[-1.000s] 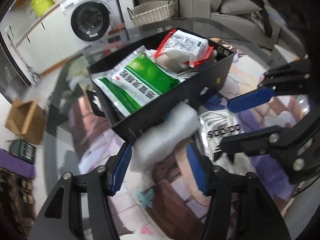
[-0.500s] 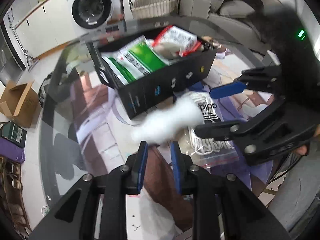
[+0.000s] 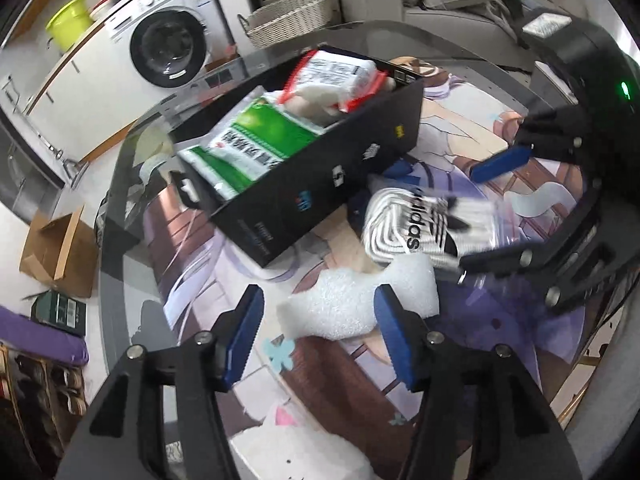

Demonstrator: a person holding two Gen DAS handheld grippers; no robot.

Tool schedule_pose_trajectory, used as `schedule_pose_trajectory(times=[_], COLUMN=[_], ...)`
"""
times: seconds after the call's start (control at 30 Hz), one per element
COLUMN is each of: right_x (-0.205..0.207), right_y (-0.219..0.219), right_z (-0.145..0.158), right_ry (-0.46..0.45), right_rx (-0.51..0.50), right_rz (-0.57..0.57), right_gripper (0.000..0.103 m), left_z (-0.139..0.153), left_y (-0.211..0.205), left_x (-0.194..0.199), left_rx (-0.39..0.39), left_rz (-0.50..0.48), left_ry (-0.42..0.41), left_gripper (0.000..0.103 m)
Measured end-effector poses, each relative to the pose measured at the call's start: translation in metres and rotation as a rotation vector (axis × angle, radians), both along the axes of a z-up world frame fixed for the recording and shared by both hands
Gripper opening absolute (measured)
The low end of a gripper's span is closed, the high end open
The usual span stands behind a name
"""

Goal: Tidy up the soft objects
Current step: 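Lower the right tool onto the adidas lace bag while the left tool lowers onto the white foam, then close the right tool on the adidas lace bag while the left tool grips the white foam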

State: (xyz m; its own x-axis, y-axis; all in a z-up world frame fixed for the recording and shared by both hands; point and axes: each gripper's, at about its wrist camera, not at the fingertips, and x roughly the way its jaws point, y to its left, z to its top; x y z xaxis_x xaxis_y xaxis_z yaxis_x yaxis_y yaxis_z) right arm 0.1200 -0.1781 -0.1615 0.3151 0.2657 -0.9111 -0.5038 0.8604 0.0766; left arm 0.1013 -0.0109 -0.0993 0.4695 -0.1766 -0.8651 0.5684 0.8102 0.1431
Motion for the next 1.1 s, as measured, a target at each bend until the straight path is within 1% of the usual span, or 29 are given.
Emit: schedule_pose_trajectory(times=[0.07,0.1,0.17,0.23,0.33,0.37,0.4,0.43,0.47,0.5,0.53,0.57,0.6,0.63,0.67,0.7,0.73,0.77,0.83,0.9,0.93,0.97,1.03,1.1], right_x=[0.004,0.005,0.006,0.006,0.004,0.004,0.006,0.007,0.008,0.008,0.009,0.01,0.009,0.008,0.004,0.002,0.002,0.002,0.002,0.004,0.004,0.004,0.004,0.003], right_y=[-0.006,-0.007,-0.007,-0.002,0.009,0.013,0.019,0.022,0.025,0.026,0.034,0.037,0.043,0.046,0.045,0.046,0.045,0.043,0.037,0.031,0.03,0.029,0.025,0.018], right_z=[0.001,0.002,0.004,0.008,0.009,0.008,0.007,0.006,0.005,0.004,0.002,-0.001,-0.004,-0.004,-0.004,-0.002,-0.001,0.002,0.004,0.005,0.006,0.007,0.011,0.015], right_ry=[0.005,0.007,0.008,-0.001,-0.009,-0.005,-0.005,-0.012,-0.017,-0.023,-0.028,-0.03,-0.051,-0.071,-0.088,-0.087,-0.075,-0.067,-0.061,-0.053,-0.047,-0.042,-0.041,-0.047], right_rx=[0.005,0.004,0.012,0.012,-0.006,-0.011,-0.021,-0.034,-0.041,-0.048,-0.055,-0.057,-0.063,-0.076,-0.073,-0.071,-0.078,-0.071,-0.068,-0.064,-0.061,-0.058,-0.046,-0.04], right_rz=[-0.016,-0.019,-0.014,0.01,0.06,0.07,0.074,0.081,0.085,0.093,0.1,0.108,0.118,0.135,0.15,0.155,0.153,0.15,0.139,0.131,0.126,0.124,0.114,0.111], right_gripper=[0.082,0.082,0.082,0.082,0.082,0.082,0.082,0.082,0.082,0.082,0.082,0.082,0.08,0.075,0.061,0.053,0.05,0.045,0.043,0.043,0.043,0.043,0.043,0.043], left_z=[0.0,-0.001,-0.002,-0.005,-0.013,-0.013,-0.009,0.0,0.005,0.01,0.012,0.013,0.012,0.01,0.006,0.002,-0.004,-0.008,-0.017,-0.023,-0.024,-0.023,-0.021,-0.015], left_y=[-0.003,-0.003,-0.003,-0.003,-0.005,-0.007,-0.008,-0.008,-0.007,-0.006,-0.005,-0.007,-0.009,-0.014,-0.019,-0.022,-0.026,-0.027,-0.029,-0.031,-0.031,-0.03,-0.022,-0.014], left_x=[0.002,0.002,0.002,-0.001,-0.013,-0.017,-0.024,-0.031,-0.034,-0.035,-0.034,-0.034,-0.033,-0.033,-0.033,-0.034,-0.032,-0.029,-0.022,-0.018,-0.016,-0.013,-0.004,-0.004], left_rx=[0.0,0.001,-0.012,-0.028,-0.018,-0.013,-0.006,-0.001,-0.008,-0.027,-0.044,-0.042,-0.026,0.004,0.038,0.062,0.103,0.118,0.132,0.155,0.15,0.131,0.096,0.046], left_rz=[-0.003,-0.001,-0.014,-0.036,-0.086,-0.104,-0.122,-0.139,-0.146,-0.156,-0.168,-0.176,-0.188,-0.209,-0.229,-0.237,-0.24,-0.238,-0.228,-0.215,-0.211,-0.195,-0.116,-0.092], left_ry=[-0.004,-0.003,0.024,0.074,0.158,0.154,0.119,0.048,0.026,0.021,0.034,0.034,0.023,0.004,-0.014,-0.023,-0.041,-0.044,-0.021,-0.04,-0.043,-0.025,0.042,0.098], left_gripper=[0.073,0.073,0.073,0.073,0.073,0.073,0.073,0.073,0.073,0.074,0.074,0.074,0.074,0.074,0.074,0.074,0.074,0.074,0.074,0.075,0.074,0.07,0.069,0.068])
